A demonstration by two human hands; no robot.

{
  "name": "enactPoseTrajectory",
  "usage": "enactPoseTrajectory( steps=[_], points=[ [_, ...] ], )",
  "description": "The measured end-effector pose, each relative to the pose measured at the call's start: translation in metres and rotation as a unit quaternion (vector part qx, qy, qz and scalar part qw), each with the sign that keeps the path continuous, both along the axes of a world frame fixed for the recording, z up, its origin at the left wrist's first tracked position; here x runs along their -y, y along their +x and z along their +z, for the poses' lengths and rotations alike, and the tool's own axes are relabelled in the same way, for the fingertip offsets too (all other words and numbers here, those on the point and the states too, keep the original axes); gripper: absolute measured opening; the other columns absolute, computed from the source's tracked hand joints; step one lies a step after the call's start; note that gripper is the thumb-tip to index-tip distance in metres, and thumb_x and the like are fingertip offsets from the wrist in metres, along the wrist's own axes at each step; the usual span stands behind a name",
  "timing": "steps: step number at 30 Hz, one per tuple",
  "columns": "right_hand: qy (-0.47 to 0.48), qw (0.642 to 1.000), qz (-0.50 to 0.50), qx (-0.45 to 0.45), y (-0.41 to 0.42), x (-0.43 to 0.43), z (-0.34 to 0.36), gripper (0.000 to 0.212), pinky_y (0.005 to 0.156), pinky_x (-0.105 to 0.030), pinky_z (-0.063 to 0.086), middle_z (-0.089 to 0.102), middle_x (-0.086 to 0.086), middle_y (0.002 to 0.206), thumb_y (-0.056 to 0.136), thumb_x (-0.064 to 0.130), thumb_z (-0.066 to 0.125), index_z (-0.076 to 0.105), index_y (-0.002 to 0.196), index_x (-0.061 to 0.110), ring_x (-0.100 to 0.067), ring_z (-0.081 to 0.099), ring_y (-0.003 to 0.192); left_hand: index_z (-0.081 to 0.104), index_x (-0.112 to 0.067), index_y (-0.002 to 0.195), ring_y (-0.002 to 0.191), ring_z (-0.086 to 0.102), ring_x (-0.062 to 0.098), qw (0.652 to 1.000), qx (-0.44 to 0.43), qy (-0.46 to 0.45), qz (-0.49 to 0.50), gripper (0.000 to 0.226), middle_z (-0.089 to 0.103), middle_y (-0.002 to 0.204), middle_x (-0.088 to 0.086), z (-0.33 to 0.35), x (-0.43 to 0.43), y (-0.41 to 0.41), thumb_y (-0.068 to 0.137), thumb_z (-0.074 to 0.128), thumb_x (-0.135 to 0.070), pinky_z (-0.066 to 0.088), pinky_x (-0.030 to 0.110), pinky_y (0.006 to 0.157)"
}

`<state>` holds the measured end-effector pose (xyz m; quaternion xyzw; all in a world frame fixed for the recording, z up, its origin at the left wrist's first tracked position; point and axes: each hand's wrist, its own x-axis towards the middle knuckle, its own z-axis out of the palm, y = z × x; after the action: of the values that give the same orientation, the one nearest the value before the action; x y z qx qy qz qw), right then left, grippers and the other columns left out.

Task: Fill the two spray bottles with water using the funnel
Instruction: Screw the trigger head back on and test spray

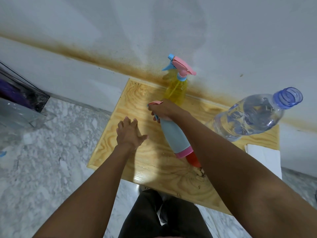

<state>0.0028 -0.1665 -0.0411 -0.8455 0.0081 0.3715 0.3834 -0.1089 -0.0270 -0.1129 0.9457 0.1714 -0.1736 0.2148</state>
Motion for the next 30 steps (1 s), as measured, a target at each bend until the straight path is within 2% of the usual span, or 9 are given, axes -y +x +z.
enactPoseTrajectory(
  steps=[5,10,12,16,20,24,26,29,30],
  points=[
    [-0.014,1.000,-0.001,0.012,0.000,-0.001,-0.002,0.042,0.071,-0.034,0.058,0.073,-0.001,0.070,0.085,0.042,0.056,0.072,0.096,0.005,-0.018,0.069,0.060,0.036,-0.019,0.148,0.142,0.018,0.034,1.000,0.001,-0.004,0.001,0.091,0.020,0.158,0.011,-0.001,-0.001,0.000,0.076,0.074,-0.059,0.031,0.050,0.114],
    [-0.038,0.999,0.026,0.008,0.001,-0.004,0.001,0.042,0.083,-0.041,0.060,0.077,-0.003,0.078,0.082,0.046,0.053,0.072,0.095,0.011,-0.025,0.076,0.081,0.036,-0.019,0.149,0.142,0.018,0.034,1.000,0.002,-0.004,0.001,0.092,0.020,0.158,0.011,-0.001,-0.001,0.000,0.076,0.074,-0.059,0.030,0.049,0.114],
    [-0.042,0.999,0.033,0.007,0.001,-0.004,0.002,0.040,0.081,-0.039,0.059,0.077,-0.003,0.077,0.084,0.044,0.053,0.072,0.092,0.010,-0.024,0.076,0.078,0.035,-0.019,0.149,0.142,0.017,0.034,1.000,-0.002,-0.004,0.001,0.092,0.019,0.158,0.011,-0.001,-0.001,0.000,0.076,0.074,-0.060,0.030,0.050,0.115],
    [-0.043,0.999,0.008,0.028,-0.003,-0.002,0.002,0.042,0.076,-0.034,0.058,0.074,0.001,0.064,0.082,0.047,0.054,0.073,0.091,0.011,-0.016,0.070,0.060,0.036,-0.019,0.149,0.143,0.017,0.035,1.000,0.000,-0.005,0.003,0.092,0.020,0.158,0.011,-0.001,0.000,0.000,0.076,0.074,-0.059,0.030,0.051,0.115],
    [-0.054,0.997,0.049,0.010,-0.003,-0.002,0.008,0.036,0.072,-0.031,0.055,0.076,-0.002,0.075,0.089,0.041,0.054,0.071,0.091,0.010,-0.018,0.068,0.064,0.037,-0.019,0.148,0.142,0.018,0.035,1.000,0.003,-0.005,0.005,0.091,0.021,0.158,0.011,-0.001,0.000,0.000,0.075,0.075,-0.058,0.029,0.049,0.115],
    [-0.048,0.998,0.036,0.018,-0.005,-0.002,0.007,0.033,0.063,-0.026,0.050,0.068,0.005,0.055,0.088,0.040,0.055,0.068,0.078,0.012,-0.012,0.066,0.055,0.036,-0.020,0.148,0.143,0.017,0.034,1.000,0.000,-0.006,0.006,0.091,0.020,0.158,0.011,-0.001,0.000,0.000,0.076,0.075,-0.058,0.028,0.049,0.116],
    [-0.054,0.998,0.032,0.025,-0.006,-0.002,0.007,0.036,0.066,-0.029,0.053,0.071,0.003,0.059,0.087,0.044,0.054,0.071,0.082,0.013,-0.014,0.067,0.059,0.036,-0.020,0.149,0.143,0.017,0.034,1.000,-0.001,-0.005,0.006,0.091,0.020,0.158,0.010,0.000,0.000,0.000,0.076,0.075,-0.058,0.029,0.049,0.116],
    [-0.053,0.997,0.050,0.009,-0.006,-0.002,0.008,0.037,0.080,-0.037,0.058,0.077,-0.005,0.078,0.088,0.043,0.054,0.073,0.092,0.011,-0.020,0.069,0.068,0.036,-0.020,0.149,0.143,0.017,0.034,1.000,0.000,-0.005,0.007,0.091,0.020,0.158,0.010,0.000,0.000,0.000,0.076,0.075,-0.058,0.030,0.049,0.115],
    [-0.049,0.998,0.047,0.007,-0.006,-0.002,0.007,0.037,0.084,-0.039,0.059,0.077,-0.005,0.079,0.087,0.042,0.054,0.073,0.092,0.010,-0.020,0.070,0.069,0.036,-0.020,0.149,0.143,0.017,0.034,1.000,0.000,-0.005,0.007,0.091,0.020,0.158,0.011,0.001,0.000,0.000,0.076,0.075,-0.058,0.030,0.050,0.115]
  ],
)
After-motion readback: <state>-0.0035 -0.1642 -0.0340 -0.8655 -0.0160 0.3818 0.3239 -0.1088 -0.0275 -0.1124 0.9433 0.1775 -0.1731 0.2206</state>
